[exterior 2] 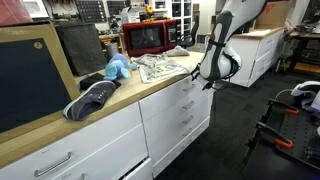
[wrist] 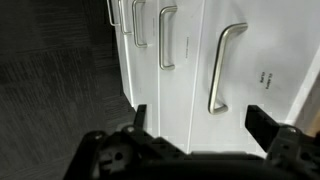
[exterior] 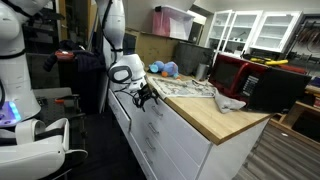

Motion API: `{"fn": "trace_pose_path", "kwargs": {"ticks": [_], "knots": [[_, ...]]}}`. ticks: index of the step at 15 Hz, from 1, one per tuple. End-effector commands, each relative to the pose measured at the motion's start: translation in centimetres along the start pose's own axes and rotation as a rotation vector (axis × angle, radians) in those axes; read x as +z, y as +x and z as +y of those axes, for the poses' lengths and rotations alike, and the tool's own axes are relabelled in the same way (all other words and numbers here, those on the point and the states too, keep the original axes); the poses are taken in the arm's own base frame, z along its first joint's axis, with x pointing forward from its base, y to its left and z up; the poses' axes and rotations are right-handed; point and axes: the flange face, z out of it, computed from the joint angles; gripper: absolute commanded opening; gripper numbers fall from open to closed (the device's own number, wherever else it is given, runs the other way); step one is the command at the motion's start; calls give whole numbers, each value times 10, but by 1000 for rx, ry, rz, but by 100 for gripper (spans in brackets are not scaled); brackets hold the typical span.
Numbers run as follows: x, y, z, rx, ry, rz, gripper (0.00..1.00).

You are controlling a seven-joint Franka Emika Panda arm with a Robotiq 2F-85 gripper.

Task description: Pull open the top drawer

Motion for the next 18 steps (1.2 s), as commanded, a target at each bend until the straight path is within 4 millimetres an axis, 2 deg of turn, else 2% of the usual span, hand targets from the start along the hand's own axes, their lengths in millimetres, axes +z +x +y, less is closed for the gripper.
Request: {"fn": "trace_pose_path", "kwargs": {"ticks": [1, 3, 5, 9, 13, 18], "knots": [[13, -12, -32, -31, 59, 11, 100], [20, -15, -36, -24, 61, 4, 100], [23, -19, -27, -15, 42, -11, 100], [36, -26, -22, -27, 30, -19, 100], [63, -31, -12, -42, 9, -10, 100], [76, -27, -1, -39, 0, 1, 100]]}}
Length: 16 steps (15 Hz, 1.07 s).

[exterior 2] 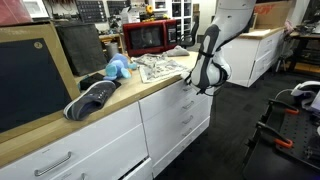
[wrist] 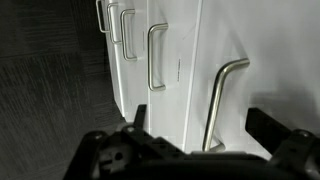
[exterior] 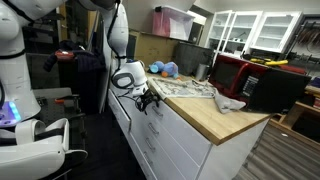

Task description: Pull open the top drawer

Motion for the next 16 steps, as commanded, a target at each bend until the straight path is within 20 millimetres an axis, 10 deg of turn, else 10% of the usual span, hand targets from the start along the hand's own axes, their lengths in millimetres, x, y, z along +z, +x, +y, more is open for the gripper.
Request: {"fn": "trace_pose_path", "kwargs": {"ticks": [1, 16], "knots": [[34, -2, 8, -15, -14, 4, 100], [-5, -16, 14, -132, -18, -24, 100]]}}
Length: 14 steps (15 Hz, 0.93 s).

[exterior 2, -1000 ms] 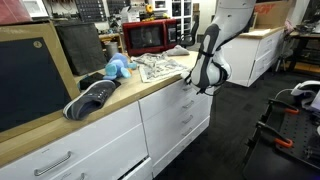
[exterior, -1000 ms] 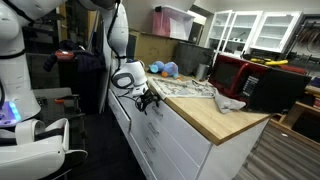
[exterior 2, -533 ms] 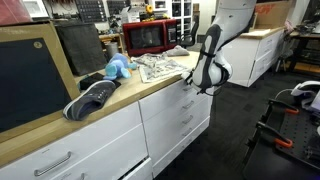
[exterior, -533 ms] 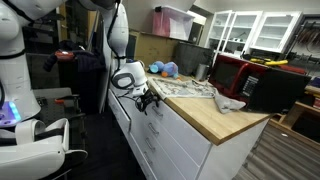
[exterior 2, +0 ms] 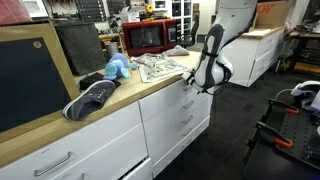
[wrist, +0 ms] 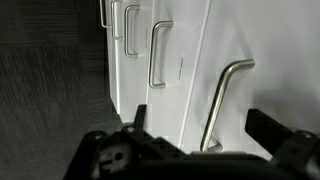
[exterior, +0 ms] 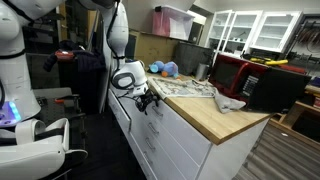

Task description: Pull open the top drawer

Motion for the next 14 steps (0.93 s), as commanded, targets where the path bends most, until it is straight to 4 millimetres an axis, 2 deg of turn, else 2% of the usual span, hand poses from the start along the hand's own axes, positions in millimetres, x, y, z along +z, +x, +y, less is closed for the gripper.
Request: {"fn": "trace_pose_path", "kwargs": {"ticks": [1, 5, 7, 14], "knots": [[-6, -23, 12, -61, -19, -20, 100], [-25, -53, 28, -130, -47, -46, 100], [-28, -59, 30, -149, -45, -28, 100], [-41, -52, 6, -172, 20, 67, 100]]}}
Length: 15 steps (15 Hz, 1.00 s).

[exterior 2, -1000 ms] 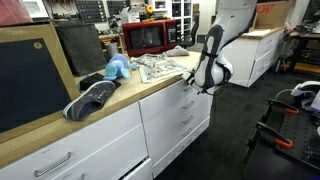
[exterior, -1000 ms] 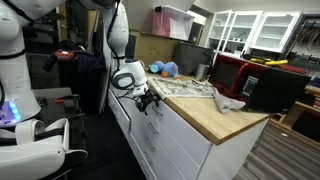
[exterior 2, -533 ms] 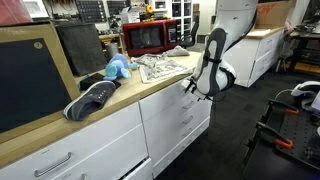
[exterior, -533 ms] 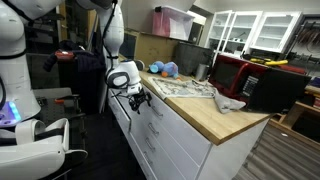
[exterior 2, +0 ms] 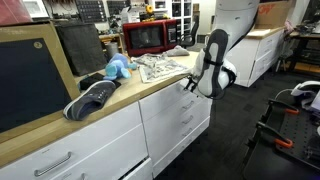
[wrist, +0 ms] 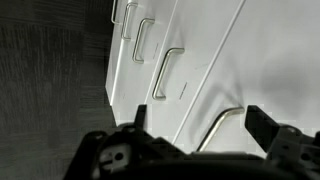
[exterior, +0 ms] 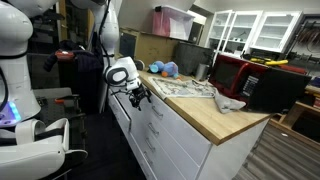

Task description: Pull open the top drawer

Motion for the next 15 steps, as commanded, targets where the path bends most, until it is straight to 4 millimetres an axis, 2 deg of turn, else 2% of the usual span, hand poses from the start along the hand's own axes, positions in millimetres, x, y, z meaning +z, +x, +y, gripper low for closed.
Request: {"fn": "trace_pose_path", "kwargs": {"ticks": [1, 3, 4, 5, 6, 8, 11, 12, 14, 15], "knots": [[-14, 4, -6, 15, 20, 38, 100], [-15, 5, -5, 14, 20, 57, 98], [-13, 7, -5, 19, 20, 66, 83], [-12, 10, -4, 20, 19, 78, 80], [-9, 14, -3, 27, 16, 92, 68], [0, 24, 2, 46, 4, 117, 50], [16, 39, 11, 70, -15, 155, 31], [21, 42, 14, 78, -19, 164, 37], [31, 45, 15, 82, -20, 181, 61], [35, 45, 15, 86, -19, 185, 63]]}}
